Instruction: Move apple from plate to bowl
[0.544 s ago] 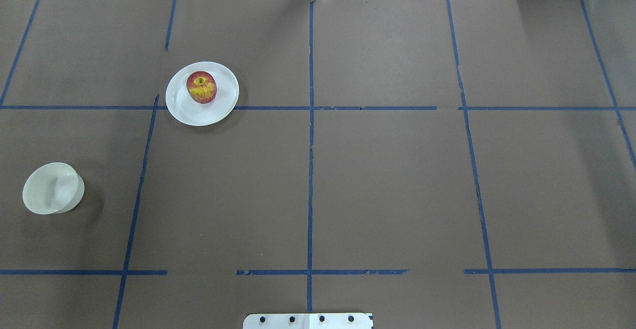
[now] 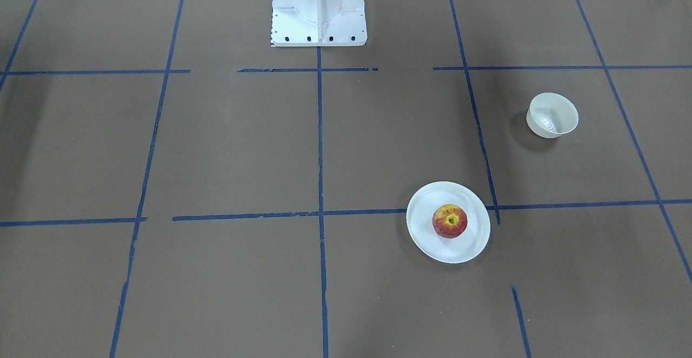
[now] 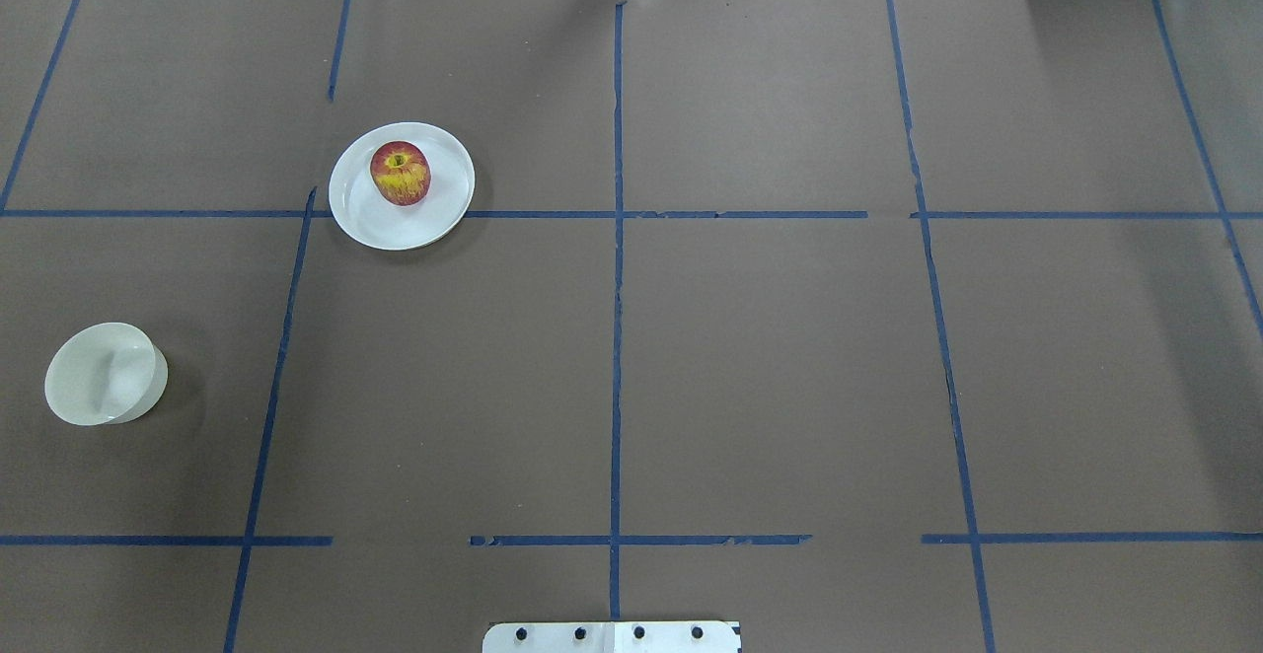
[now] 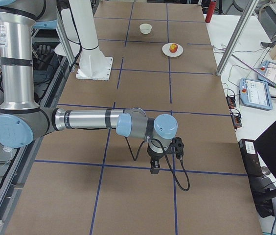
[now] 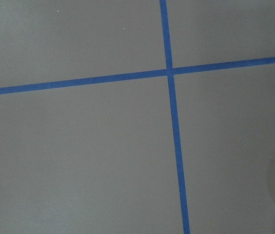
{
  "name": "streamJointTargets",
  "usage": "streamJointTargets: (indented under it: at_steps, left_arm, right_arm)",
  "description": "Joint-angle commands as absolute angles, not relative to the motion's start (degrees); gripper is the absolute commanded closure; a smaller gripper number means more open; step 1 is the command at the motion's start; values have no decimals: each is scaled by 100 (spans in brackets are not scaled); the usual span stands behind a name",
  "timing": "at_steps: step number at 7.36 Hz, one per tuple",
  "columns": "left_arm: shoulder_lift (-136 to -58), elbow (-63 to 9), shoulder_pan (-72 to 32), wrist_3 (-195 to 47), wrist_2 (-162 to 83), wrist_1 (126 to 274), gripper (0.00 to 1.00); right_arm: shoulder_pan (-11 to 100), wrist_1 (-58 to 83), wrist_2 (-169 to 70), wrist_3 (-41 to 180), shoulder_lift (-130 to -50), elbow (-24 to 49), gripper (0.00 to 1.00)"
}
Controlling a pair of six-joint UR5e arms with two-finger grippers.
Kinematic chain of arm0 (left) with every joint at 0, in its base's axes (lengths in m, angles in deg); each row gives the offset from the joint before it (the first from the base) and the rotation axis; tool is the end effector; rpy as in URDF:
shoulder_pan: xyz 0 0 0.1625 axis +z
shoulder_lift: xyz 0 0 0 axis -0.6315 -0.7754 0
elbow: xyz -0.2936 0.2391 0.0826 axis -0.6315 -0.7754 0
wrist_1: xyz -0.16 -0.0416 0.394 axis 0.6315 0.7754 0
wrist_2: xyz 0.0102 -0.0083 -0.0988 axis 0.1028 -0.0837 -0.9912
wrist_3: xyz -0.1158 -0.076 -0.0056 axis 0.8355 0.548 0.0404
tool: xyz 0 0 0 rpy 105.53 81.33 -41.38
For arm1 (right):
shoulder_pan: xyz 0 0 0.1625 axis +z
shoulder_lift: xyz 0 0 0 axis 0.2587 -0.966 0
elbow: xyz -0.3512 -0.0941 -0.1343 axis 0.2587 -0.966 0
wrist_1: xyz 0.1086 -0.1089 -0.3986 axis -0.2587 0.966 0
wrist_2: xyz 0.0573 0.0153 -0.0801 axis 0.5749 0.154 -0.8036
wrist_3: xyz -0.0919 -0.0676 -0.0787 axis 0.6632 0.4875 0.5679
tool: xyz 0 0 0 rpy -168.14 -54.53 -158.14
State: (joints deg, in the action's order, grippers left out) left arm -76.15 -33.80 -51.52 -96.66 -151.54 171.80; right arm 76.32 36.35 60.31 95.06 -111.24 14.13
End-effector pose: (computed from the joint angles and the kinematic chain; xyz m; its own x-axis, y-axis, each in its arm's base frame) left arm -0.0432 -0.4994 0.5999 0.7172 0.1756 -0.6744 -0.0857 0.9826 0.1647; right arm 0.0502 -0.4841 0.6361 0.7248 -0.0615 0.6862 0.0947 0.9954 -0.0108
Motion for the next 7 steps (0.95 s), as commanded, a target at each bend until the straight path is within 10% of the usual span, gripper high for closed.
streamJointTargets:
  at_steps: [1, 7]
  left_arm:
    - [-7924, -3617, -4884, -9376, -15123, 17184, 0]
    - [-9742, -4094, -2548, -5047, -15000, 16930, 0]
  right_arm:
    - [7633, 3635, 6031, 9506, -11124, 1412, 0]
    - [7633, 3635, 6031, 9506, -11124, 1412, 0]
